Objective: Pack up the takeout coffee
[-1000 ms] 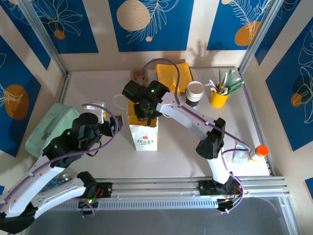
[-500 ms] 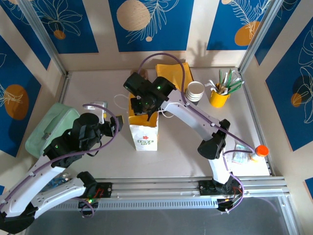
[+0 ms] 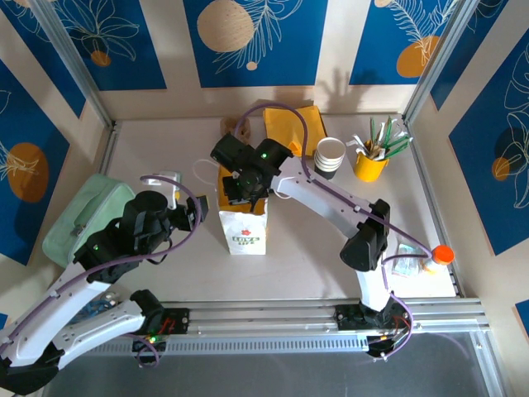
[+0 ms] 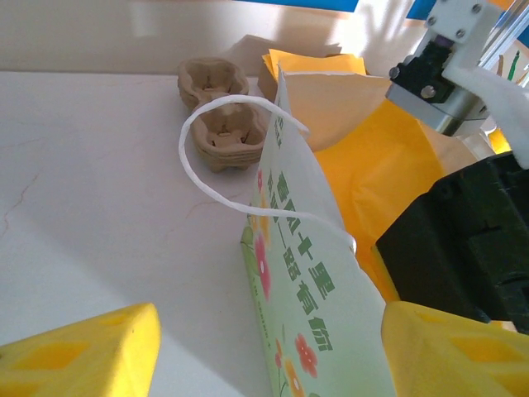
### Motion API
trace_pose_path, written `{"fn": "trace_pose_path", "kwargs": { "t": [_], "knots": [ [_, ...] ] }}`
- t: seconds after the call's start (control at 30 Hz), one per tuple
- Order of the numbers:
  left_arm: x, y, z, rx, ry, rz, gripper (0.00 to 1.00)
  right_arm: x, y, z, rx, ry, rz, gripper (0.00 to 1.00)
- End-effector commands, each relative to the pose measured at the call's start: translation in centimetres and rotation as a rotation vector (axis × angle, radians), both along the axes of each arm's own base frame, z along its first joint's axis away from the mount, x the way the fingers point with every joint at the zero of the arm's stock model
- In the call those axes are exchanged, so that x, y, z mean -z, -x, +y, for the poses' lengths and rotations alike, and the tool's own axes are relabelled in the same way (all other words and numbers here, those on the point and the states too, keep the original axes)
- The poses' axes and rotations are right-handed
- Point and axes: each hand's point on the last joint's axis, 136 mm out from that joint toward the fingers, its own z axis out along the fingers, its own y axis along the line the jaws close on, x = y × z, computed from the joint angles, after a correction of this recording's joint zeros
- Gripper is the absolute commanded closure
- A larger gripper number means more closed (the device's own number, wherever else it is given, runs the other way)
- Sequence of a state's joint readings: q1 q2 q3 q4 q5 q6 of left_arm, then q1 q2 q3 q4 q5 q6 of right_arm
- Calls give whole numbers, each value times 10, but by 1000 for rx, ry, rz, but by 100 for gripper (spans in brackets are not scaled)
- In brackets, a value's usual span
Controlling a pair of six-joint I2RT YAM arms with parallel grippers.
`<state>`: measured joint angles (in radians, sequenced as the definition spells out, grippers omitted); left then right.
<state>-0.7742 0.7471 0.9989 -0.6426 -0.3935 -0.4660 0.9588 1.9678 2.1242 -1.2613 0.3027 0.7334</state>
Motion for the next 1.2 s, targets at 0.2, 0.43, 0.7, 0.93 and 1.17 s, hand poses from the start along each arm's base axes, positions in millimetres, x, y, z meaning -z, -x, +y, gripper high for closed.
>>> {"fn": "trace_pose_path", "kwargs": {
  "t": [0.2,0.43,0.7,0.93,1.17],
  "knots": [
    [-2,-2,2,-19,21,-9,29,-15,-5,3,-9,-19,-11,79],
    [-2,-6,7,-43,-12,-21,28,-67,-15,2,-42,-89,-119,66],
    [-13,-16,21,-119,-99,-72,23,-135,-25,-15,-69,-174,-303,53],
    [-24,-36,48,-268,-213,-113,12,-173,-35,-58,-30,-169,-467,44],
    [-19,-65,86,-381,-249,-151,1,-160,-50,-138,146,-90,-519,32]
  ]
}}
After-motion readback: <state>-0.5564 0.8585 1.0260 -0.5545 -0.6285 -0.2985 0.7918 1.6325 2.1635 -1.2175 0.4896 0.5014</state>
